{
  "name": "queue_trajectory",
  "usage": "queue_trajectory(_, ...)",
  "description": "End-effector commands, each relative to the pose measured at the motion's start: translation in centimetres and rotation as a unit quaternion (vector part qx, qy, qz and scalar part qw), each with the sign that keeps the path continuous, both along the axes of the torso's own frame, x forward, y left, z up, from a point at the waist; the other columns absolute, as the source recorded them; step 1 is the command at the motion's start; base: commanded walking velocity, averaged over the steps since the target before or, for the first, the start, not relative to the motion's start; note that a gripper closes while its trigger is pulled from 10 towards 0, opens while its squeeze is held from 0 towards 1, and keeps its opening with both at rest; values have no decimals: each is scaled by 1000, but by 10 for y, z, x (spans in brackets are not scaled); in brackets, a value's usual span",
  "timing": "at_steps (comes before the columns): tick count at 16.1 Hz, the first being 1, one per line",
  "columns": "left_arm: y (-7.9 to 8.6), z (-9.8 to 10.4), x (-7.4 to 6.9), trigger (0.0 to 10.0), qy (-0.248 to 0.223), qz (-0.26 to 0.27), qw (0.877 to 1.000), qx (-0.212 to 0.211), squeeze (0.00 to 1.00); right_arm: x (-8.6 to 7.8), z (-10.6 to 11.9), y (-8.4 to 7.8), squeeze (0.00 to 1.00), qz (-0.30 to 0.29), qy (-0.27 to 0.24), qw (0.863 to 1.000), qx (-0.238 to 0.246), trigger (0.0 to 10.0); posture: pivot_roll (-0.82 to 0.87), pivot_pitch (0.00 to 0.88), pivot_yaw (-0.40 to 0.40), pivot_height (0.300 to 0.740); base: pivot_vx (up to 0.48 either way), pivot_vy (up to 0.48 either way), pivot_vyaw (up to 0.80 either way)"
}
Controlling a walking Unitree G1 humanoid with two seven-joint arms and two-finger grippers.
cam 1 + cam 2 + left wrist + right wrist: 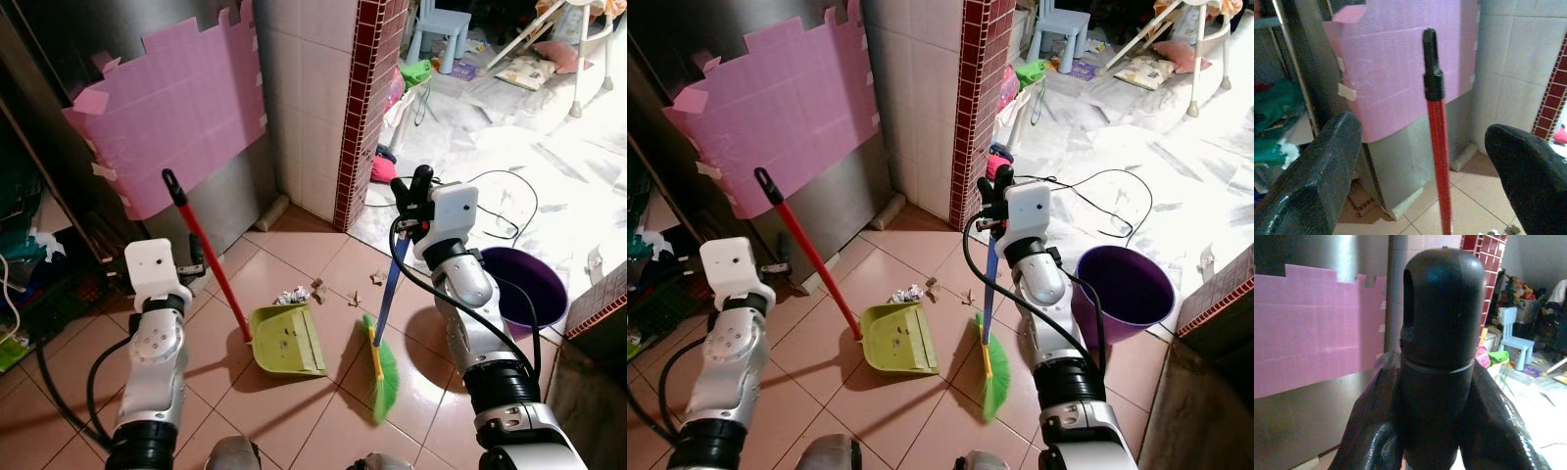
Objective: Sweep floor
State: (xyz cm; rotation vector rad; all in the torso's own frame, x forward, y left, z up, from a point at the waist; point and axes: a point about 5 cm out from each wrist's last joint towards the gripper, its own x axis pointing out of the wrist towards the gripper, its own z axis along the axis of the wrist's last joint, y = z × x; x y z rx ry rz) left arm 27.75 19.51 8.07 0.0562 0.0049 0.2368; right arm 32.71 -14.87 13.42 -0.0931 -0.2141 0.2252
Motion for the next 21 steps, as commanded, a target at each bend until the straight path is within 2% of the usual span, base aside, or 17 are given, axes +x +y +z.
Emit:
queue_trajectory(1, 5, 10, 2, 10000, -17, 4, 1000, 9, 0, 1, 7, 4, 0, 9, -19, 1000, -2, 10000, -35, 0, 25, 740, 0, 0, 506)
queue_trajectory(5, 8, 16, 7, 10000, -27, 5, 1000, 13, 0, 2, 10, 5, 0, 18, -23, 1000, -6, 10000, -38, 0, 19, 740, 148, 0, 695)
queue_trajectory(19, 6, 14, 8, 10000, -21, 1, 1000, 2, 0, 2, 13, 3, 0, 20, -27, 999, -7, 10000, -46, 0, 17, 740, 288, 0, 0)
queue_trajectory(21, 6, 14, 8, 10000, -22, 6, 1000, -6, 0, 2, 11, 3, 0, 22, -25, 999, -7, 10000, -47, 0, 17, 740, 0, 0, 0)
